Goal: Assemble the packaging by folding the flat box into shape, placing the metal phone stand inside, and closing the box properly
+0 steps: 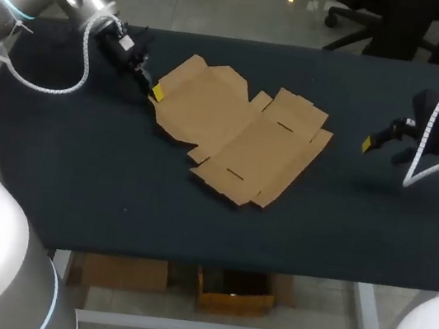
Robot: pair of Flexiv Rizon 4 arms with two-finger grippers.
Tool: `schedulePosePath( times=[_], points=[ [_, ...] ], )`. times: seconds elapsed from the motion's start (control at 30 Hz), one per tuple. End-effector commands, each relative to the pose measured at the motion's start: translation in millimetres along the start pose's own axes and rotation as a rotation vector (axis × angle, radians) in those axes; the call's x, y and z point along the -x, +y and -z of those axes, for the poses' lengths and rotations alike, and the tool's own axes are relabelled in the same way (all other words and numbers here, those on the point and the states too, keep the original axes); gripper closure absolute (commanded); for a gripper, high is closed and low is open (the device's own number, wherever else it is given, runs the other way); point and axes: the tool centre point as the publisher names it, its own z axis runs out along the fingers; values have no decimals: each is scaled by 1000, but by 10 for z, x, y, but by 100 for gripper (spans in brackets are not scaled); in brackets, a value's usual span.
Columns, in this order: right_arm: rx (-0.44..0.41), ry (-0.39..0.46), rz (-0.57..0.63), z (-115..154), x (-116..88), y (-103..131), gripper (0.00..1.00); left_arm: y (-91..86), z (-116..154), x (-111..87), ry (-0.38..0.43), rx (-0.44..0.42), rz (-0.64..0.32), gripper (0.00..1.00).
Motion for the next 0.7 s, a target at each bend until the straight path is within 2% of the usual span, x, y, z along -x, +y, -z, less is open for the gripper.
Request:
schedulePosePath(
  times=[0.03, 0.27, 0.5, 0.53, 0.57, 0.63, 0.67, 0.7],
  points=[
    [0, 2, -1, 30, 3, -19, 0, -77, 27, -84, -35, 233, -22, 100],
    [4, 0, 1, 47, -9, -13, 0, -133, -13, -174, -83, 279, -78, 100],
    [4, -1, 5, 51, -22, 6, 0, -161, -22, -181, -104, 296, -99, 100],
    [3, -1, 6, 48, -23, 10, 0, -166, -23, -183, -112, 300, -111, 77],
    [3, -1, 6, 47, -25, 13, 0, -169, -27, -187, -121, 301, -115, 60],
    [3, -1, 8, 47, -30, 17, 0, -180, -35, -191, -128, 305, -120, 43],
    [3, -1, 8, 47, -30, 17, 0, -190, -36, -190, -130, 305, -122, 25],
    [3, -1, 9, 48, -32, 19, 0, -199, -36, -189, -138, 306, -125, 17]
  ],
)
